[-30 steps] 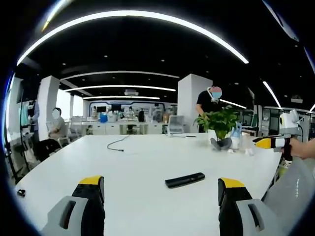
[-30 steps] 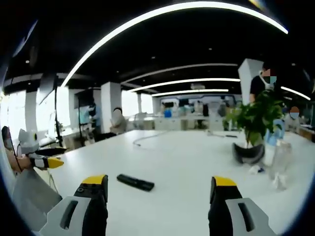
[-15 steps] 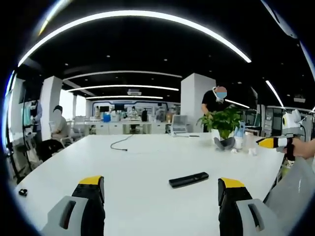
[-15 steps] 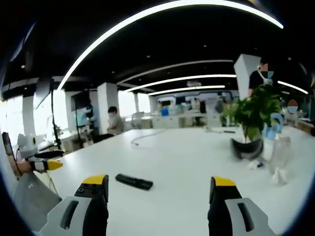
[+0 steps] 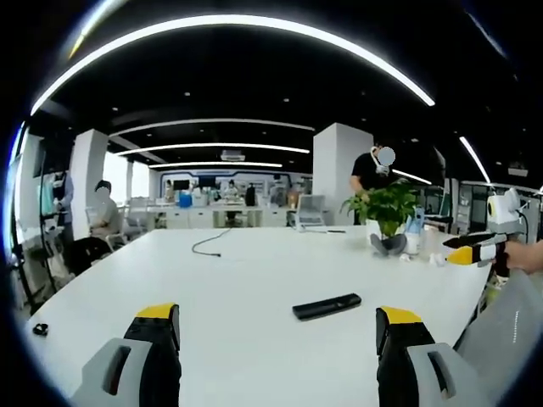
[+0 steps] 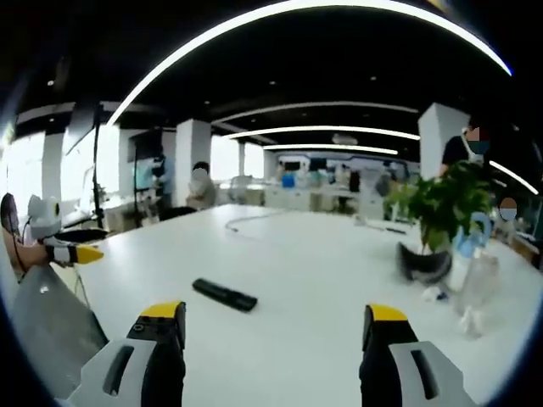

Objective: Press the specified remote control buttons in sequence, fully releasing each button before pressing the next.

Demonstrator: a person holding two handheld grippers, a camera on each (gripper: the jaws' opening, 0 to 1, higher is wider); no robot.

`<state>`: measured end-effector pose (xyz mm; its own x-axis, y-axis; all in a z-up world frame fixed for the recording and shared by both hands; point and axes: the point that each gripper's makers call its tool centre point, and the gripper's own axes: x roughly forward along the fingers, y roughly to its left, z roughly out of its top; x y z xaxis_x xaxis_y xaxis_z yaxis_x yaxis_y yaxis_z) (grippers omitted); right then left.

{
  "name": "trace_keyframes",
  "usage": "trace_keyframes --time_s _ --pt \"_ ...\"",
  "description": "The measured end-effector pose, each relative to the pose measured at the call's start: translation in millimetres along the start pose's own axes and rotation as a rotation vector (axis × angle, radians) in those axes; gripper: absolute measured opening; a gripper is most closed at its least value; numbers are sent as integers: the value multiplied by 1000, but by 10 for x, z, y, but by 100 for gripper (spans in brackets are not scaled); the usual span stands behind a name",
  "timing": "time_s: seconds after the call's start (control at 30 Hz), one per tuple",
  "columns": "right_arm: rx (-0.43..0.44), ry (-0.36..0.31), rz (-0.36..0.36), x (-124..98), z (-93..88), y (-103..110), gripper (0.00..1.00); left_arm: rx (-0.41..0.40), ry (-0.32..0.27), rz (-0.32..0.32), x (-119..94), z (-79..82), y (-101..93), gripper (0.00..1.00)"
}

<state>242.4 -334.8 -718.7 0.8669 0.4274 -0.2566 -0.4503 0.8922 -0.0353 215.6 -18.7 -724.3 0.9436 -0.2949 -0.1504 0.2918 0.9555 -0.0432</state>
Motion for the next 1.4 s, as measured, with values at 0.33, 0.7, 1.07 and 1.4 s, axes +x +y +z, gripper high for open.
trace_keyframes --time_s 0.33,0.7,1.07,1.4 --pt "-21 8 -30 -21 -11 -53 88 -11 12 5 -1 -26 17 100" --pt "-14 11 -36 -36 -16 -76 87 -30 -16 -3 -8 28 8 100" --pt "16 52 -34 -18 -93 -97 85 -112 6 -38 93 199 69 100" --pt "26 72 -34 -7 -146 -123 83 79 214 -239 442 -196 -91 100"
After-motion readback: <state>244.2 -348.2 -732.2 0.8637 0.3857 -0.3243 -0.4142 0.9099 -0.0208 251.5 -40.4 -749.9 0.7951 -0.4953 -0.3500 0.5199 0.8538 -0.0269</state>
